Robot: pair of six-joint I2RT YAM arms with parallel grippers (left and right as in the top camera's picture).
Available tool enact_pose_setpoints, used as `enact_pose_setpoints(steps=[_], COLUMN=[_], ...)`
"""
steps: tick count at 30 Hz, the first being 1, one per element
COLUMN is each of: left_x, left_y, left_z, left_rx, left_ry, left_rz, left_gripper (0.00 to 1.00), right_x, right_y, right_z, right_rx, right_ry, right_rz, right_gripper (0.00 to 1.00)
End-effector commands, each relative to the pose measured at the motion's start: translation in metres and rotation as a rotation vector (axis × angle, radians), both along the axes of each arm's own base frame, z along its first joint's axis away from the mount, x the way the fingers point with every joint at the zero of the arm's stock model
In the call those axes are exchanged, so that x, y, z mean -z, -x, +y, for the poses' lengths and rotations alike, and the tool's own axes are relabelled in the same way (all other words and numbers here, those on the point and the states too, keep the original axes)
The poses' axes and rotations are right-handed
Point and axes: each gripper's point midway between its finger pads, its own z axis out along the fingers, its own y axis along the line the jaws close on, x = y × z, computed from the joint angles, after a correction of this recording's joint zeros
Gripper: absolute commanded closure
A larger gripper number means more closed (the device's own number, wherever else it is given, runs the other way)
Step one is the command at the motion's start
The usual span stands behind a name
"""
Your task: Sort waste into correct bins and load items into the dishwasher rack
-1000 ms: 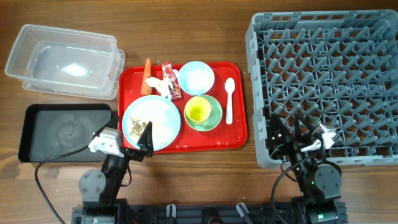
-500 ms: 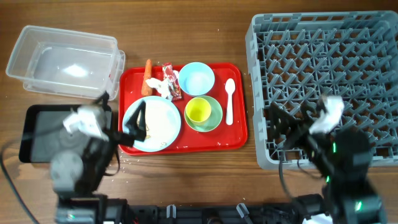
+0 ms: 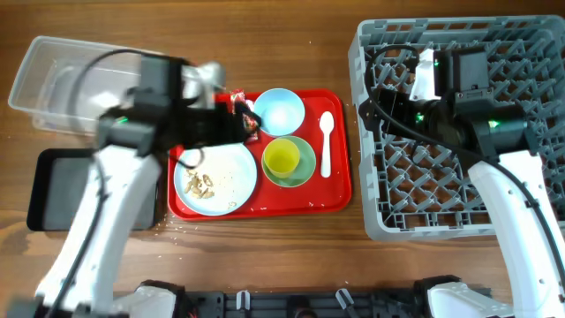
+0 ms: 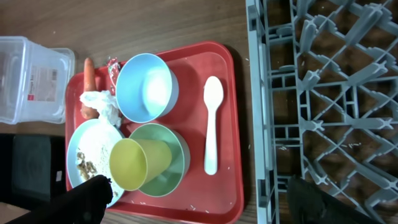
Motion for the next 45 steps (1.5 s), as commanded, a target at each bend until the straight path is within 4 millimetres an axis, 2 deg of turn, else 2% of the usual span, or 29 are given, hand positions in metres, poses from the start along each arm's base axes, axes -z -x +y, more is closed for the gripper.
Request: enact_pose_setpoints(steps=[1, 4, 6, 9, 10, 11, 13, 16, 19, 21, 22, 24, 26, 27, 29, 30, 32, 35, 39, 40, 42, 44, 45], left_x=[0.057, 0.1, 0.12, 0.139, 0.144, 0.147, 0.146, 0.115, 0.054, 0.012, -0.016, -0.059, -0.096, -0.106, -0.12, -0.125, -0.133, -0.135, -0.135, -0.135, -0.135, -0.135, -0.135], left_y=[-0.002, -0.002, -0.005, -0.01, -0.012, -0.013, -0.013, -0.014, -0.018, -0.02, -0.017, -0.009, 0.004, 0.007, 0.015, 0.019, 0.025, 0.027, 0.027, 0.027, 0.027, 0.028, 0.027], left_z=[-0.018, -0.029, -0.03, -0.032, -0.033, -0.034, -0.036, -0.04, -0.031, -0.027, -0.034, -0.041, -0.04, -0.039, -0.039, -0.04, -0.042, -0.043, -0.043, -0.043, -0.043, -0.043, -0.043], left_rx=[0.068, 0.087, 0.095, 0.079, 0.08, 0.081, 0.08, 0.034, -0.011, -0.029, 0.022, 0.124, 0.214, 0.241, 0.284, 0.307, 0.339, 0.351, 0.352, 0.352, 0.351, 0.35, 0.35], left_ry=[-0.272, -0.427, -0.486, -0.499, -0.502, -0.498, -0.489, -0.431, -0.373, -0.236, -0.071, 0.216, 0.483, 0.556, 0.645, 0.678, 0.723, 0.739, 0.74, 0.74, 0.74, 0.739, 0.739], left_rz=[0.041, 0.087, 0.106, 0.138, 0.141, 0.145, 0.147, 0.13, 0.045, -0.006, -0.034, -0.044, -0.007, 0.008, 0.022, 0.028, 0.038, 0.042, 0.043, 0.043, 0.044, 0.046, 0.045], left_gripper=[0.29, 0.35, 0.41, 0.53, 0.64, 0.8, 0.96, 0.96, 0.96, 0.96, 0.96, 0.96, 0.96, 0.96, 0.96, 0.96, 0.96, 0.96, 0.96, 0.96, 0.96, 0.96, 0.82], right_x=[-0.008, -0.006, -0.005, -0.005, -0.005, -0.005, -0.006, -0.006, -0.004, -0.004, -0.007, -0.022, -0.049, -0.061, -0.095, -0.107, -0.119, -0.138, -0.146, -0.146, -0.145, -0.143, -0.142], right_y=[0.001, 0.004, 0.004, 0.004, 0.004, 0.004, 0.004, 0.004, 0.006, 0.009, 0.01, 0.013, 0.017, 0.02, 0.038, 0.043, 0.048, 0.066, 0.08, 0.081, 0.078, 0.073, 0.071], right_z=[0.003, 0.002, 0.002, 0.002, 0.002, 0.002, 0.002, 0.002, 0.002, 0.005, 0.012, 0.037, 0.07, 0.084, 0.117, 0.128, 0.142, 0.163, 0.18, 0.181, 0.181, 0.181, 0.18], right_rx=[-0.012, -0.012, -0.011, -0.011, -0.011, -0.011, -0.011, -0.012, -0.013, -0.028, -0.07, -0.212, -0.387, -0.479, -0.729, -0.798, -0.862, -1.003, -1.083, -1.084, -1.066, -1.04, -1.028], right_ry=[-0.02, -0.017, -0.017, -0.017, -0.017, -0.017, -0.017, -0.016, -0.016, -0.026, -0.054, -0.167, -0.303, -0.352, -0.465, -0.494, -0.513, -0.56, -0.578, -0.576, -0.566, -0.543, -0.53], right_rz=[-0.009, 0.007, 0.01, 0.01, 0.01, 0.01, 0.009, 0.009, 0.019, 0.027, 0.019, -0.03, -0.131, -0.187, -0.352, -0.409, -0.475, -0.58, -0.63, -0.63, -0.624, -0.625, -0.626], right_gripper=[0.07, 0.07, 0.07, 0.07, 0.07, 0.07, 0.07, 0.07, 0.05, 0.05, 0.07, 0.13, 0.14, 0.15, 0.14, 0.14, 0.14, 0.12, 0.13, 0.16, 0.28, 0.33, 0.34])
